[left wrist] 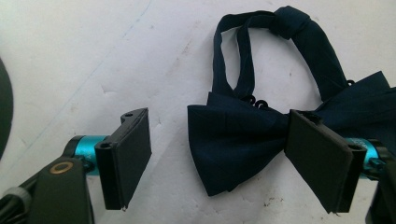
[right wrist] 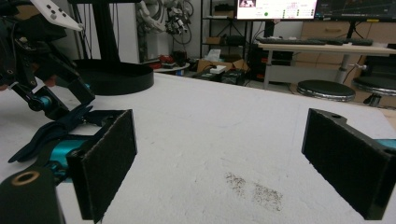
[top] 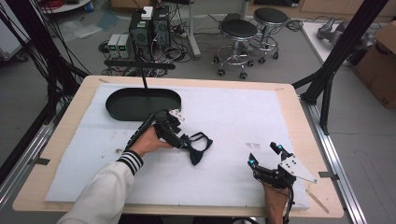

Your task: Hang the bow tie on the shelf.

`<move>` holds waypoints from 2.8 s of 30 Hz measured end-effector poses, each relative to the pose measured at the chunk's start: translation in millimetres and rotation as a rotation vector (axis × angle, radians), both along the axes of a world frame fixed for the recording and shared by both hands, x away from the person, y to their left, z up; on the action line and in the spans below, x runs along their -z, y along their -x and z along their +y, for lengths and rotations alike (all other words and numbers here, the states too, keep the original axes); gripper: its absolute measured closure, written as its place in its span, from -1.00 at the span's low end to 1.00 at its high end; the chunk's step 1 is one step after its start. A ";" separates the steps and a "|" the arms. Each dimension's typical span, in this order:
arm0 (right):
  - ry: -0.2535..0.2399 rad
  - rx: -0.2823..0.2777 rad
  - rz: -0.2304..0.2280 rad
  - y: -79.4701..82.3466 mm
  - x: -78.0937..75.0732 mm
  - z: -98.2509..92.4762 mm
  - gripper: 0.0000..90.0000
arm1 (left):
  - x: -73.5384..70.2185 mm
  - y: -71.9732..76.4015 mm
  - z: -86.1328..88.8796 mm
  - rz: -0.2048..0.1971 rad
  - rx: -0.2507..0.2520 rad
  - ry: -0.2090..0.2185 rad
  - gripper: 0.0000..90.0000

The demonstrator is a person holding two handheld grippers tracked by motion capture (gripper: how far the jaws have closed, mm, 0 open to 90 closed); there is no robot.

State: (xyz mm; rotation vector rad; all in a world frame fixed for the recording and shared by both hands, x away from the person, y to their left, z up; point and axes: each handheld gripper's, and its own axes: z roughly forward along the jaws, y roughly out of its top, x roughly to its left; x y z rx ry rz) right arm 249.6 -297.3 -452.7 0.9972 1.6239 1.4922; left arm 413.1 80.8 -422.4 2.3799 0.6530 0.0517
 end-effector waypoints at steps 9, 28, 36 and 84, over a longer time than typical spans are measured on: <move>0.002 0.001 -0.003 -0.1 -0.1 -0.6 -0.79 | 1.1 1.9 -2.8 0.021 0.036 0.007 -0.44; 0.001 0.001 -0.001 0.1 0.0 -0.2 -0.79 | 2.3 6.0 -9.5 0.045 0.068 0.021 -0.44; 0.001 0.001 -0.001 0.0 0.0 -0.3 -0.79 | 5.8 6.7 -13.0 0.065 0.101 0.037 -0.30; 0.003 0.002 -0.006 -0.2 0.1 -0.7 -0.79 | 7.6 -5.5 1.5 0.190 0.021 0.122 0.67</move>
